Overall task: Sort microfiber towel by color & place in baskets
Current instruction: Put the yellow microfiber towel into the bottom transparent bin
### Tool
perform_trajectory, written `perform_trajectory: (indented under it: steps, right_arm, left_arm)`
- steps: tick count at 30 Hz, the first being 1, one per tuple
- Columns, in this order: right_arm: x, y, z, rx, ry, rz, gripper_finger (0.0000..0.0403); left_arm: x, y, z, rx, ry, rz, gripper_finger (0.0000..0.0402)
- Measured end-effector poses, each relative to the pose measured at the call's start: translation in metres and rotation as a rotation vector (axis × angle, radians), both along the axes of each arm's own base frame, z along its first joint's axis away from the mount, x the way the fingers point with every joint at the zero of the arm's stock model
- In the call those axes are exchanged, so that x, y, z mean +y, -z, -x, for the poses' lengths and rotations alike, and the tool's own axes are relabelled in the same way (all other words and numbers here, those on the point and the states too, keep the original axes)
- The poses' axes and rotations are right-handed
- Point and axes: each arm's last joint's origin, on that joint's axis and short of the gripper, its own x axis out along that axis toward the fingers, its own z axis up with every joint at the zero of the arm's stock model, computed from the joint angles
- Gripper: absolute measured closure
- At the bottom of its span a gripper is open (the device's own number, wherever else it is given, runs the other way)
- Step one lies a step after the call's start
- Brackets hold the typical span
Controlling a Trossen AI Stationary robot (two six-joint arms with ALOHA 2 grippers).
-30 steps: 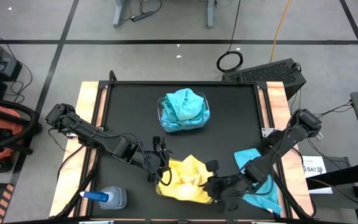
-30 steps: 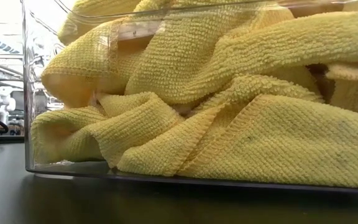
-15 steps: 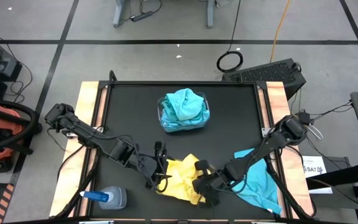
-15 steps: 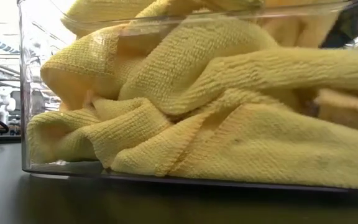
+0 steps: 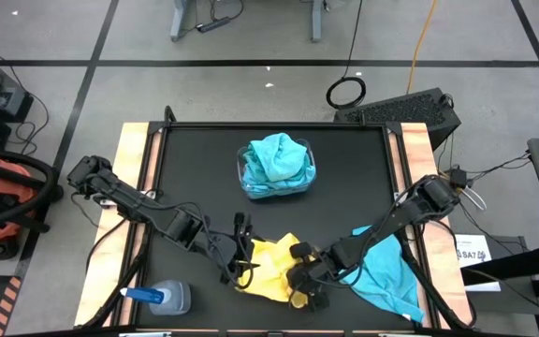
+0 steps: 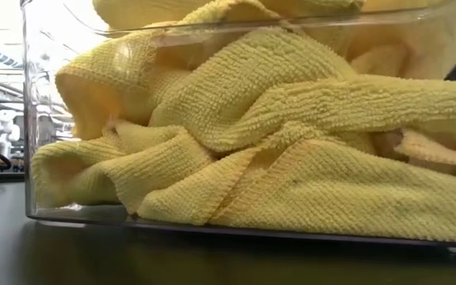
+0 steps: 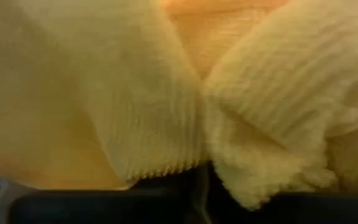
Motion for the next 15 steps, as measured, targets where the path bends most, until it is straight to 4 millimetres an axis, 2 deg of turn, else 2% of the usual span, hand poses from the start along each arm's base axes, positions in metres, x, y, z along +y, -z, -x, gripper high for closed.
perform_trajectory:
  steps: [6,11,15]
  right_arm:
    - [-0.003,-0.022,0.007,-0.033,-0.009,-0.021,0.0253]
    - [-0.002,-0.055,0.020,-0.116,-0.032,-0.065,0.0175]
    - [-0.001,-0.082,0.035,-0.177,-0.053,-0.103,0.0135]
  left_arm:
    - [0.000,0.000,0.000,0.001,0.000,0.000,0.0091]
    - [0.000,0.000,0.000,0.001,0.000,0.000,0.0091]
    - [0.001,0.000,-0.001,0.001,-0.002,-0.001,0.0091]
